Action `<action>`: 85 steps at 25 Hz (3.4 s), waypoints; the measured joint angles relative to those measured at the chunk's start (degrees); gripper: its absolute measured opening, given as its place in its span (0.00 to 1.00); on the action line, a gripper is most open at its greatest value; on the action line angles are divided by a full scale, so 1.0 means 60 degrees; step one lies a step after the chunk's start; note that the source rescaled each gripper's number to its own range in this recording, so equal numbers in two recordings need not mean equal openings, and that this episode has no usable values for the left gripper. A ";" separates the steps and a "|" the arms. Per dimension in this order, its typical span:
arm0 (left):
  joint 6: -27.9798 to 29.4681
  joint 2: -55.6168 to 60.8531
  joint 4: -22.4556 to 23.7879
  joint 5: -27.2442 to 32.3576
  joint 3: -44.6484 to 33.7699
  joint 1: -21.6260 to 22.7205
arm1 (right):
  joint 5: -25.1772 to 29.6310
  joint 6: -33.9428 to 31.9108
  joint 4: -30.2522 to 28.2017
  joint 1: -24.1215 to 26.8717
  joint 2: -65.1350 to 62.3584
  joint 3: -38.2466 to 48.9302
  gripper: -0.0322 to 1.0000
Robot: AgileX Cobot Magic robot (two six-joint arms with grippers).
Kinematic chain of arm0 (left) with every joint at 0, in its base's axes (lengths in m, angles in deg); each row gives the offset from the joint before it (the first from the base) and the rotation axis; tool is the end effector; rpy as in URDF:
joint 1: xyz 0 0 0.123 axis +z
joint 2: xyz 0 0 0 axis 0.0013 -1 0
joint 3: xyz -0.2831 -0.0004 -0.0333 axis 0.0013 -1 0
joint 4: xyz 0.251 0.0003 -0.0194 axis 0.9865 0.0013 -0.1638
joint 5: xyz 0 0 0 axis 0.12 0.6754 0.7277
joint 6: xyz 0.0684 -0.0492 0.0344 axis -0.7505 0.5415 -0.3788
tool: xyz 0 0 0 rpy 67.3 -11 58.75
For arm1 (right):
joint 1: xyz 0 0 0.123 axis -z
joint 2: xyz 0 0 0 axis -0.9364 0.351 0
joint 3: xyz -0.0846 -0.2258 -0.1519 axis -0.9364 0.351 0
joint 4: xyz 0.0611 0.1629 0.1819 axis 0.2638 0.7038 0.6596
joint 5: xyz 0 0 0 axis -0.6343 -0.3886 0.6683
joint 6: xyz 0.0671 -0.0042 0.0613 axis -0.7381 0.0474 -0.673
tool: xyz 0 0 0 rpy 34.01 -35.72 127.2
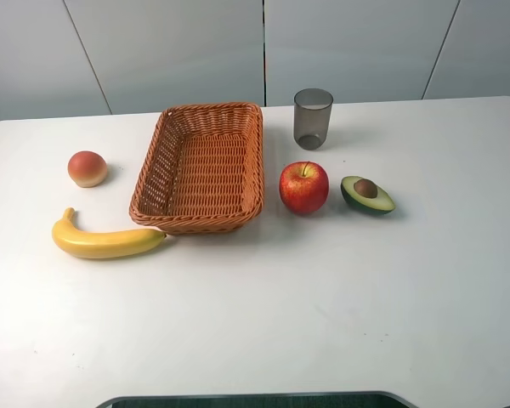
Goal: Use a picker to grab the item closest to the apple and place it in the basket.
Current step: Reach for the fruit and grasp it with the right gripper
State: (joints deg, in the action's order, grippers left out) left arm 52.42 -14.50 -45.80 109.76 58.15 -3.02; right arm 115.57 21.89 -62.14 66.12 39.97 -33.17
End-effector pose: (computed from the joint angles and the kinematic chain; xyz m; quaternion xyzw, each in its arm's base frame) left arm -0.0072 0.0028 0.2778 0.0035 0.8579 -0.0087 0.5137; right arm -0.0081 0.0004 0.2782 0.0112 0.8587 0.0421 0.5107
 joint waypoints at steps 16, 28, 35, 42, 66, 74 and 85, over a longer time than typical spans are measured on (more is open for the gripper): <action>0.0000 0.0000 0.0000 0.0000 0.0000 0.0000 | 0.0000 0.0000 0.0000 0.0000 0.0000 0.0000 0.83; -0.0017 0.0000 0.0000 0.0000 0.0000 0.0000 | 0.0000 0.0000 0.0000 0.0000 0.0000 0.0000 0.83; -0.0017 0.0000 0.0000 0.0000 0.0000 0.0000 | 0.0129 0.0000 0.0003 0.0000 0.0182 -0.0060 0.83; -0.0017 0.0000 0.0000 0.0000 0.0000 0.0000 | -0.0279 0.0000 0.0003 0.0000 0.3531 -0.1426 0.83; -0.0017 -0.0006 0.0000 0.0000 0.0000 0.0000 | -0.2916 0.3716 0.0008 -0.2417 1.2794 -0.3127 0.99; -0.0017 -0.0006 0.0000 0.0000 0.0000 0.0000 | -0.3130 0.5100 -0.0032 -0.2714 1.3950 -0.3737 1.00; -0.0017 -0.0006 0.0000 0.0000 0.0000 0.0000 | -0.3593 0.6851 0.0091 -0.2640 1.5759 -0.4425 1.00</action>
State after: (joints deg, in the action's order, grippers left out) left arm 52.31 -14.54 -45.80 109.76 58.15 -3.02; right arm 94.01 62.99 -61.60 50.28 134.52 -59.72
